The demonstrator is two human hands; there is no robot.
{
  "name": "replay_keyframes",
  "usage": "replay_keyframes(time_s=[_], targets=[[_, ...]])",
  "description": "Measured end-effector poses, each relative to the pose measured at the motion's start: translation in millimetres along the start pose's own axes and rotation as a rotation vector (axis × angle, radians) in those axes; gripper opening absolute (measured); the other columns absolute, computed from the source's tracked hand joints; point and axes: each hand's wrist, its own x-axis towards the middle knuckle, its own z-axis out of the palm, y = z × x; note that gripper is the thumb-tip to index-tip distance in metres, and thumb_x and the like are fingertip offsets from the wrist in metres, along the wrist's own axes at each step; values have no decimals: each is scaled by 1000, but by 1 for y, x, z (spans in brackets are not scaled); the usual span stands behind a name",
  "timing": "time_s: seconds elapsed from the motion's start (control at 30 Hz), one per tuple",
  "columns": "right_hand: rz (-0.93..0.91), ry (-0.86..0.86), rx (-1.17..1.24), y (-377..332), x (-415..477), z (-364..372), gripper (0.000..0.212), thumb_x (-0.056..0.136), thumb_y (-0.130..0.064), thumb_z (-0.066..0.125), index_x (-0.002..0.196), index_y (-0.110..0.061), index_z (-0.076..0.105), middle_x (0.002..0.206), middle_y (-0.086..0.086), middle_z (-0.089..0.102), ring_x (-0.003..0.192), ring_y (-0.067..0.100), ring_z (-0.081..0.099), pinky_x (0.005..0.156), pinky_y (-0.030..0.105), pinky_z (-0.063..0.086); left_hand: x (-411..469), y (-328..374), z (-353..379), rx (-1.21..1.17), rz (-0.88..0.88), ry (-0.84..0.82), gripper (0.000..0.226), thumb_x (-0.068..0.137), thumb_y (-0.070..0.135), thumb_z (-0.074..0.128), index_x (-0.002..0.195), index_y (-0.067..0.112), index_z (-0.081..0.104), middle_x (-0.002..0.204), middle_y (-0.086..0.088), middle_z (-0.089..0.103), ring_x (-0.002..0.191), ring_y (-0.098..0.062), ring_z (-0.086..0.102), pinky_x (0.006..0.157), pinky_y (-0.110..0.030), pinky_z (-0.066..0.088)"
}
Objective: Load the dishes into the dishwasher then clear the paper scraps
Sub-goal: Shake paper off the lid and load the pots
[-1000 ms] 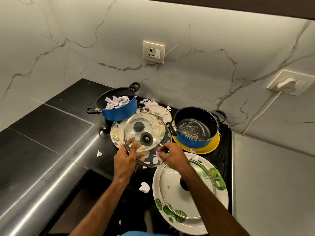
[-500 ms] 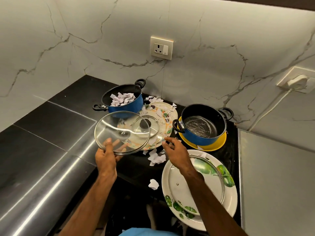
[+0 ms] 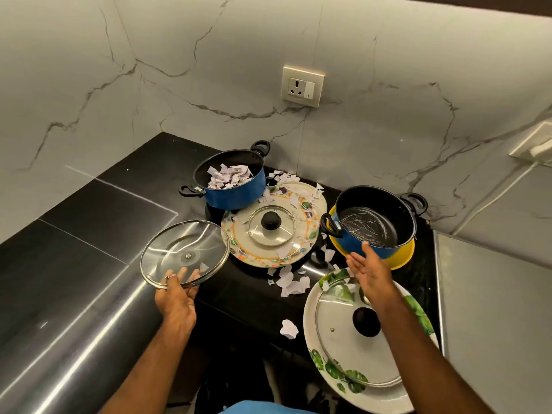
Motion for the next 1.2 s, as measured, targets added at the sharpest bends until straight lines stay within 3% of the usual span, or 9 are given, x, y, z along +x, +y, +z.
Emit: replay_keyframes(time_s=[0.1,0.2,0.33,0.43,0.5,0.53,0.73,1.0,1.2], targets=[[77,15,186,-15,12,-6,60,104,-35,62,150,-1,42,124,26,62,122,36,64,106,41,53,8,1,1,-2,-19,17,37,105,15,52,142,14,48,122,-10,71,93,-30,76,65,-38,65],[134,49,224,-17,25,-10,59,103,-39,64,146,-5,44,110,25,64,121,37,65,106,43,55,10,3,5,10,-30,2,38,105,15,52,143,16,47,126,-10,70,95,-29,76,71,-39,65],[154,58,225,-17,34,-6,47,101,-40,66,130,-10,45,114,27,64,118,37,67,106,44,55,14,4,11,61,-58,-65,32,103,20,58,134,18,54,131,-9,67,102,-30,73,78,-42,62],[119,77,199,-18,44,-4,52,101,-27,66,140,0,45,126,30,63,108,38,70,80,40,65,14,8,16,156,-91,-147,16,100,33,62,113,22,60,129,-10,67,110,-30,70,94,-49,55],[78,113,202,-20,49,-4,51,100,-16,64,144,0,45,132,30,61,106,41,70,60,37,64,14,10,16,188,-130,-171,28,96,42,65,113,20,59,119,-14,69,110,-30,70,99,-49,53],[57,133,192,-21,49,-4,50,99,-12,63,145,-1,46,134,29,60,108,43,69,57,37,64,14,10,13,195,-144,-178,38,94,46,66,116,16,57,115,-15,69,110,-30,70,98,-48,53],[-115,149,213,-24,12,0,46,100,-2,59,145,-1,47,146,20,51,126,42,59,70,44,66,16,9,-12,255,-273,-280,83,78,55,78,137,4,50,119,-26,69,107,-35,72,90,-47,60],[-220,38,152,-33,-46,-6,31,97,-3,57,123,13,56,112,27,74,91,33,78,72,37,65,6,10,-20,439,-358,-410,76,85,54,70,132,-4,55,117,-25,71,110,-35,70,98,-45,51],[-196,75,84,-2,-87,-21,32,98,-10,60,124,8,58,103,22,78,90,34,79,82,41,64,-1,9,-15,649,-444,-548,75,83,54,69,132,-2,59,119,-22,72,110,-33,71,96,-43,55]])
